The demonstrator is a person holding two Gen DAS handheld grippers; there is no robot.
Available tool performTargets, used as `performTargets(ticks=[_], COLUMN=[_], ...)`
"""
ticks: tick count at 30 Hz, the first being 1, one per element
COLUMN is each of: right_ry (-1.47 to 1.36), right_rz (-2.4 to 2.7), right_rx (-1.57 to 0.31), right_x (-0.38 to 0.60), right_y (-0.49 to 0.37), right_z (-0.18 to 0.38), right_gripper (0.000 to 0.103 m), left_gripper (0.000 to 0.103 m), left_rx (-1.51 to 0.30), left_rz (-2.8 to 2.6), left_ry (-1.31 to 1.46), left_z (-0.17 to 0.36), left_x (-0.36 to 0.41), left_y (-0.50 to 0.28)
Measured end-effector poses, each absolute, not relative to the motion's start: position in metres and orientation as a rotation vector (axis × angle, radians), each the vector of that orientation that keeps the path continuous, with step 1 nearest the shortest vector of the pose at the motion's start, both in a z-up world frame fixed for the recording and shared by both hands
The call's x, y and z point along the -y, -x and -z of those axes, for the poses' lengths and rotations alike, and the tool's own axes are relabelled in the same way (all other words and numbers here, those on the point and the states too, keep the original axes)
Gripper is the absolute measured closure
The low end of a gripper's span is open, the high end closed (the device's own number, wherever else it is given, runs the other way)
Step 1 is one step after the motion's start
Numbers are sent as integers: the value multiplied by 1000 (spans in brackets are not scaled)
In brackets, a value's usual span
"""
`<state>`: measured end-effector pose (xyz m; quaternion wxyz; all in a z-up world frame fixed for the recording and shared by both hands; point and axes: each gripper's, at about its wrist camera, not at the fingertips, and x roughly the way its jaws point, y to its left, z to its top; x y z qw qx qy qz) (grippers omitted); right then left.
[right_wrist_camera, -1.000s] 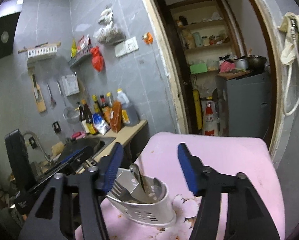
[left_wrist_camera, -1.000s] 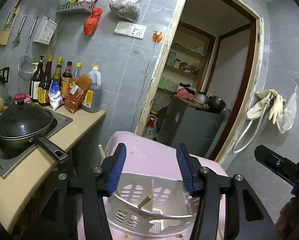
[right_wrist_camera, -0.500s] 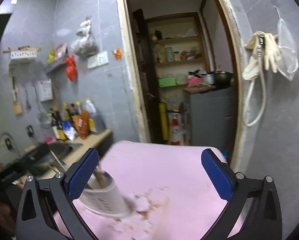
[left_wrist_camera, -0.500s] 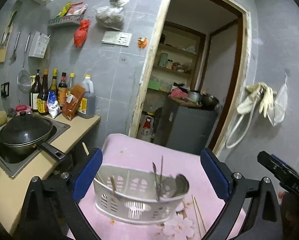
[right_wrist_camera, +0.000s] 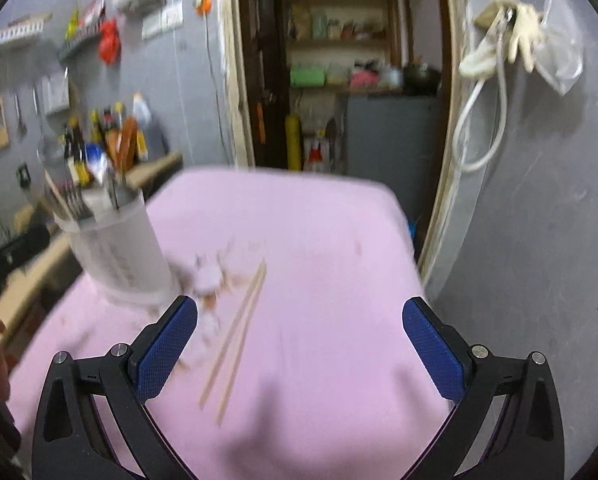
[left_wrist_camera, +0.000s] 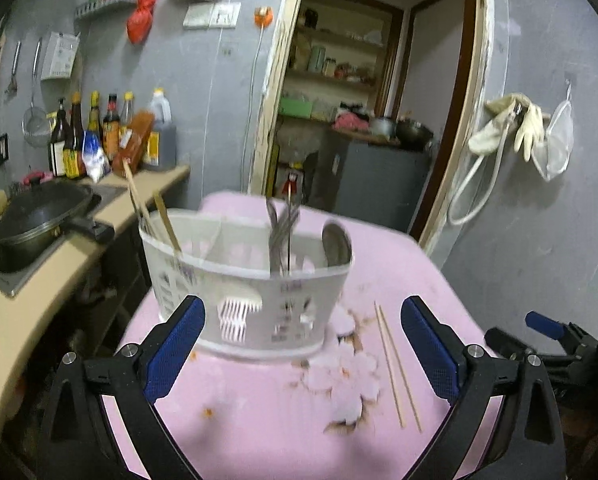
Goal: Organize utensils
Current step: 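Withdraw both open tools from the caddy back toward the table, then grasp a wooden chopstick with the right tool while the left grasps the other chopstick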
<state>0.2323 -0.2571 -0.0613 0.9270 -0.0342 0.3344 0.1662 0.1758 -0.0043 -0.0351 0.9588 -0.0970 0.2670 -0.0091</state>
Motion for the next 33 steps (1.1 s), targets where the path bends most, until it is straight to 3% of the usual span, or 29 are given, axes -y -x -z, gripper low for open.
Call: performTargets(ticks=[4, 10, 18, 21, 26, 31, 33], right_ry=[115, 179, 292, 352, 394, 404, 406], right_rz=[-372, -446, -457, -405, -359, -353, -353], right_rx=[-772, -850, -874, -862, -836, -820, -815], right_x=[253, 239, 217, 213, 220, 230, 236], right_y=[-232, -229, -220, -220, -219, -222, -223], right_z=[88, 119, 133, 133, 132, 132, 131], right_gripper=[2, 23, 26, 36, 57, 81, 94], left_gripper=[7, 7, 8, 8, 23, 53, 61], left_rx=[-631, -742, -827, -837, -854, -898, -919], left_rz=[17, 62, 74, 91, 153, 241, 269], left_ry=[190, 228, 190, 192, 164, 129, 124], left_z=[60, 92, 109, 109, 109, 117, 120], left_x=[10, 15, 19, 21, 36, 59, 68], left_y=[-180, -188, -200, -204, -210, -218, -223])
